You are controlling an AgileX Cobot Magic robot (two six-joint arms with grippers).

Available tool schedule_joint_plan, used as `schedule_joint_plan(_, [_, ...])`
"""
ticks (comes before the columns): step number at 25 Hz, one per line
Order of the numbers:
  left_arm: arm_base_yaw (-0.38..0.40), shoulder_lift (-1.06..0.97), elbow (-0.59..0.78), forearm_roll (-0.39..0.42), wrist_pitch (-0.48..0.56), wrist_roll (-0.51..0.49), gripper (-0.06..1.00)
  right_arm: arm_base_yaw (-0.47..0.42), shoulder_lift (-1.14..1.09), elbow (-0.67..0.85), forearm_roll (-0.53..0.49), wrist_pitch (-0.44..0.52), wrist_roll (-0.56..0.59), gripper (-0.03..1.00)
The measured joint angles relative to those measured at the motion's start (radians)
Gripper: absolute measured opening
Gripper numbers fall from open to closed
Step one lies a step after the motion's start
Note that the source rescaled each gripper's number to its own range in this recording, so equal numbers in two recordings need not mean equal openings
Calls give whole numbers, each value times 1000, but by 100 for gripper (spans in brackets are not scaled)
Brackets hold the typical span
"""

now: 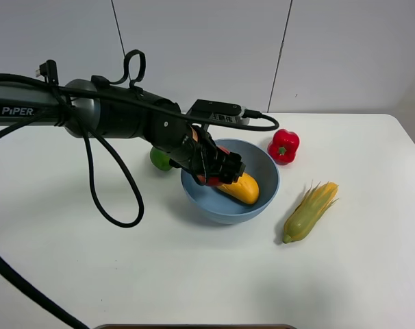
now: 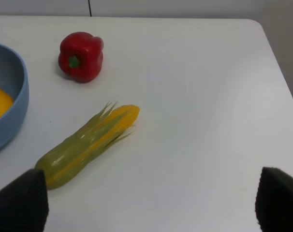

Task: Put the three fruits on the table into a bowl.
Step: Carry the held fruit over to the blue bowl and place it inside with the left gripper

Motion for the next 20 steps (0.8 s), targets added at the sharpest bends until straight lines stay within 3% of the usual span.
schedule_joint_plan(2, [0,11,0,0,0,0,55,0,0,0,0,0,0,74])
schedule_joint_plan(5, [0,12,1,0,-2,0,87,0,0,0,0,0,0,74])
schedule_joint_plan(7, [0,12,1,0,-4,0,94,0,0,0,0,0,0,74])
schedule_joint_plan(20, [16,-45,1,2,-5,0,97,0,0,0,0,0,0,74])
